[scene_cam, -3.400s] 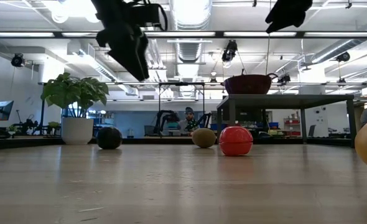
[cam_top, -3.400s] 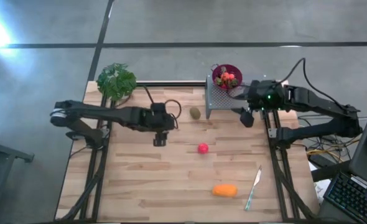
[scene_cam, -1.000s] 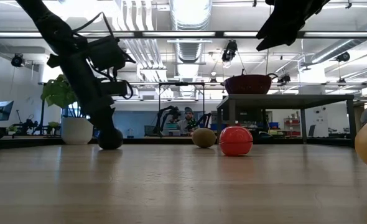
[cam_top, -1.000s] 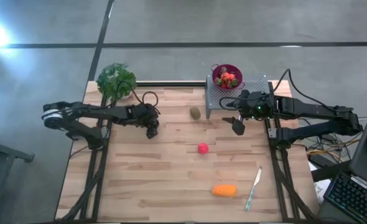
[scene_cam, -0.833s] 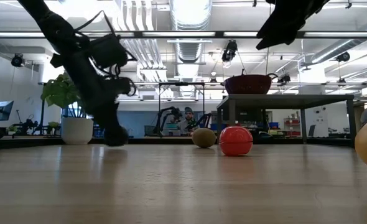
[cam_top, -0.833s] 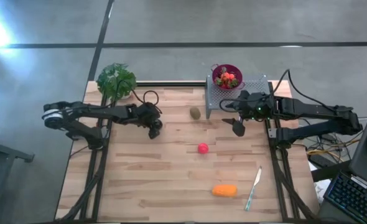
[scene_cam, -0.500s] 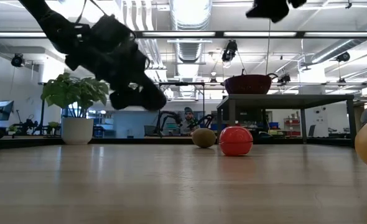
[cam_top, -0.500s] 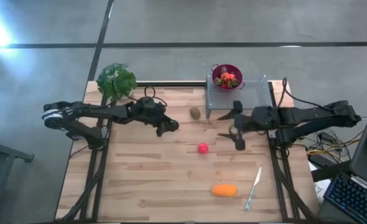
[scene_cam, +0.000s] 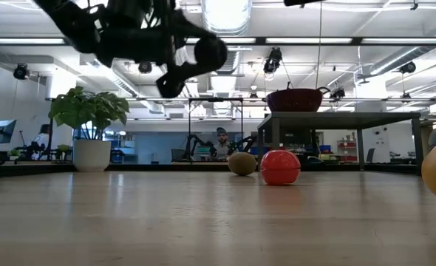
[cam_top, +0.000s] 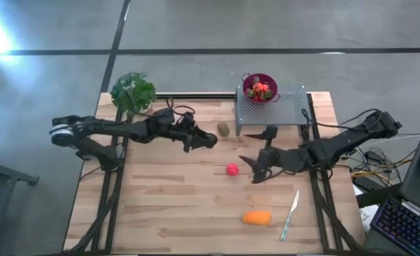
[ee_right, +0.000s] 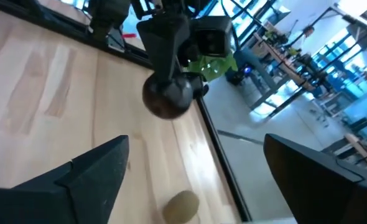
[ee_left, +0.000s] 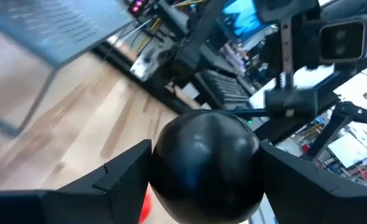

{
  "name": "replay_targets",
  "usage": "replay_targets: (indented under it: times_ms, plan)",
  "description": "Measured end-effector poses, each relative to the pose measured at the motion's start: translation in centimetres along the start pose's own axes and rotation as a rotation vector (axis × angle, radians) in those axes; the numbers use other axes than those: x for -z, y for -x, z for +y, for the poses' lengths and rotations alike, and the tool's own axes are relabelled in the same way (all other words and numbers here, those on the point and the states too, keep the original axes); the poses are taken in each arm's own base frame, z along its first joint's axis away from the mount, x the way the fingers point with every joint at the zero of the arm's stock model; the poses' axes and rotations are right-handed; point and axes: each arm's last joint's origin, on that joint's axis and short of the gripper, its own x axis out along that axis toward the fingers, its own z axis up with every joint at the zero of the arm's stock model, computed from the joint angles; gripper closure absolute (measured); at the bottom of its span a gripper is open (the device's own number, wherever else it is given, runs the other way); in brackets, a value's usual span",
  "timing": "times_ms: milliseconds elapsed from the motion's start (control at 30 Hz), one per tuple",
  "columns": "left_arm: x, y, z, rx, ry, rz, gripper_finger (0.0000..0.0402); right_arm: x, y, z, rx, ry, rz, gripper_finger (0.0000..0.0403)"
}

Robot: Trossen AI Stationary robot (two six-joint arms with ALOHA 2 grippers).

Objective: Pick & Place Fruit
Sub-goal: Put the plum into the violet strainer bowl on the shelf

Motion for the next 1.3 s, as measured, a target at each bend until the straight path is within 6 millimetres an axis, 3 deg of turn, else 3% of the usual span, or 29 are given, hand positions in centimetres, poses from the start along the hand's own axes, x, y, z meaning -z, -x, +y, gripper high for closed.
replay_targets:
  times_ms: [333, 600, 833, 1300]
  plan:
    - [-2.3, -4.3, -3.6, 0.113, -0.065, -0.027, 0.0126, -2.5, -2.3, 1.6, 0.04, 0.047, 0.033, 0.0048]
    - [-3.5, -7.0, -4.2, 0.185, -0.085, -0.003, 0.0126, -3.5, -3.0, 2.1, 0.033, 0.08, 0.083, 0.0048]
    - [-4.2, -8.2, -4.7, 0.241, -0.092, 0.015, 0.0126, -3.6, -3.1, 2.0, 0.063, 0.098, 0.092, 0.0049]
    - [-4.6, -8.7, -5.2, 0.273, -0.1, 0.021, 0.0126, -3.3, -2.9, 1.7, 0.078, 0.101, 0.096, 0.0131]
